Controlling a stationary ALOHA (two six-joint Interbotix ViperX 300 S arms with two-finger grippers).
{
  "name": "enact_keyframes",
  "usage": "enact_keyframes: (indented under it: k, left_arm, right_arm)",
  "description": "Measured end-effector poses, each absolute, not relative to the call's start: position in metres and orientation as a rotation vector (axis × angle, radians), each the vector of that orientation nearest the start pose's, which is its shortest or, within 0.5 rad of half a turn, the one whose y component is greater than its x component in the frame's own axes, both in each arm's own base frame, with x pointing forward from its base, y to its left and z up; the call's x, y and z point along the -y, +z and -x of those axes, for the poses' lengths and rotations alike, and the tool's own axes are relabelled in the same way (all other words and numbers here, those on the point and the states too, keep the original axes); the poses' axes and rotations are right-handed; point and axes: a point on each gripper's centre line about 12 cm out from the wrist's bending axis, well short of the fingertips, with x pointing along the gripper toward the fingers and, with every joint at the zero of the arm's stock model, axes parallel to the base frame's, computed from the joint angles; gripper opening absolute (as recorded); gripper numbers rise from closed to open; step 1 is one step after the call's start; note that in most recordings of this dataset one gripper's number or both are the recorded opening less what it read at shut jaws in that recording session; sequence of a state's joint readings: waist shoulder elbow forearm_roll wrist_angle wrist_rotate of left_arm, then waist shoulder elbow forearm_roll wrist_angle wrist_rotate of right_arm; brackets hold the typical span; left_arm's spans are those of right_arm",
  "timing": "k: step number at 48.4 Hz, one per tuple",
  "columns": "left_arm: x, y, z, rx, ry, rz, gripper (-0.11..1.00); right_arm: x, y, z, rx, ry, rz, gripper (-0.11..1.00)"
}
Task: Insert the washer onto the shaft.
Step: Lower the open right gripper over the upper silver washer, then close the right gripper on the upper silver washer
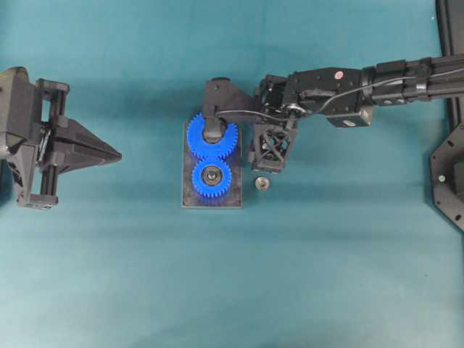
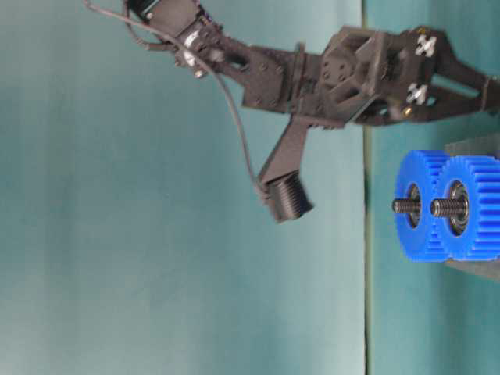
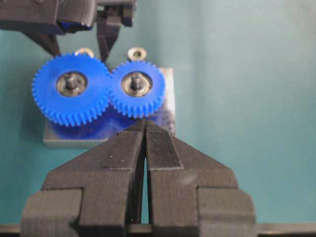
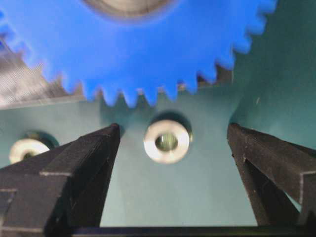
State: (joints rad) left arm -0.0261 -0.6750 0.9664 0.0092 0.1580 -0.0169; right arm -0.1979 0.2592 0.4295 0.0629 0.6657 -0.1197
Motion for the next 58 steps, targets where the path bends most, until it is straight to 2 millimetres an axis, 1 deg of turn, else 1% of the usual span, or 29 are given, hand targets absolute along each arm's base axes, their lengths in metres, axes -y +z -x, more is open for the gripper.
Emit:
enact_keyframes:
  k: [17,23,30,42,44,47,58]
  left_arm:
    - [0.0067,0.2557,-0.2513,-0.464,-0.018,0.025,0.00]
    - [0.0068,0.2561,-0.2511,-0.462,-0.018,0.027,0.00]
    - [0.0068,0.2561,-0.2511,-0.462,-0.018,0.027,0.00]
    - [0.0068,0.2561,-0.2511,-0.462,-0.018,0.027,0.00]
    - [0.0068,0.2565,-0.2509,-0.461,-0.018,0.027,0.00]
    - [0.0068,0.2561,-0.2511,-0.462,-0.018,0.027,0.00]
    - [0.0067,0.2559,-0.2510,-0.464,-0.018,0.026,0.00]
  right_arm:
    - [0.0729,0.0945,-0.3844,-1.333,-0.104,-0.120,0.91]
    - [0.0727,0.0939,-0.3829,-1.338,-0.104,-0.120,0.88]
    - [0.0726,0.0943,-0.3822,-1.337,-0.105,-0.120,0.77]
    - [0.0682,0.0942,-0.3823,-1.337,-0.096,-0.115,0.40]
    - [0.0676,0.0938,-0.3819,-1.338,-0.094,-0.114,0.36]
    - [0.0670,0.0938,-0.3820,-1.339,-0.093,-0.113,0.32]
    - [0.0669,0.0946,-0.3815,-1.338,-0.104,-0.127,0.32]
